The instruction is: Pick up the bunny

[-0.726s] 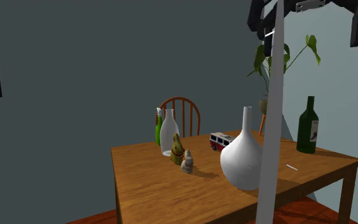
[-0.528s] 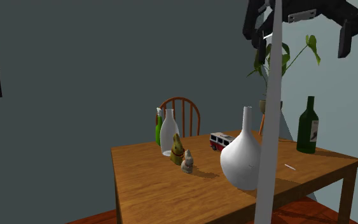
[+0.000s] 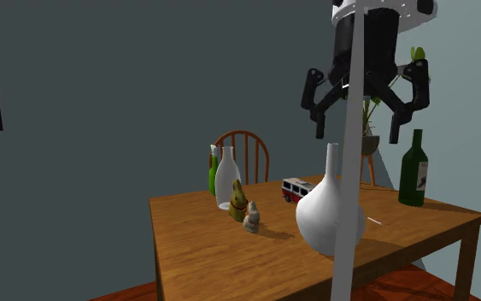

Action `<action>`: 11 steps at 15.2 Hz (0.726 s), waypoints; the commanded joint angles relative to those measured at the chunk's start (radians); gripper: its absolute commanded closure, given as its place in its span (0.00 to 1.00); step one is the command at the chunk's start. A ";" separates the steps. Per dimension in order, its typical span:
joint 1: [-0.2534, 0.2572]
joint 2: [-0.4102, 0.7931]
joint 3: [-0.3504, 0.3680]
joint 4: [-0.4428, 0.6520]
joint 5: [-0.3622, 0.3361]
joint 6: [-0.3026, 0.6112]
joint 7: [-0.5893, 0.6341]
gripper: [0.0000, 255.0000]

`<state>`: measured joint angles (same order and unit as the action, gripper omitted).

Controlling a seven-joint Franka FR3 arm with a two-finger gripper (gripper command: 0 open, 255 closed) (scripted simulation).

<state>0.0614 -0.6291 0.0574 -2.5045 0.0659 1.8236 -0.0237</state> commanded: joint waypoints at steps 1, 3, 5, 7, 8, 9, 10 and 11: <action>0.019 0.048 0.018 -0.008 0.019 0.075 0.002 0.00; 0.035 0.101 0.033 -0.014 0.034 0.150 -0.001 0.00; 0.050 0.157 0.049 -0.014 0.048 0.224 -0.003 0.00; 0.065 0.218 0.064 -0.009 0.060 0.296 -0.006 0.00; 0.072 0.249 0.072 -0.004 0.065 0.331 -0.007 0.00; 0.079 0.281 0.080 0.002 0.070 0.366 -0.009 0.00; 0.086 0.313 0.088 0.009 0.074 0.399 -0.010 0.00; 0.092 0.347 0.096 0.018 0.078 0.432 -0.011 0.00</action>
<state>0.1476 -0.3153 0.1467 -2.4885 0.1391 2.2142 -0.0303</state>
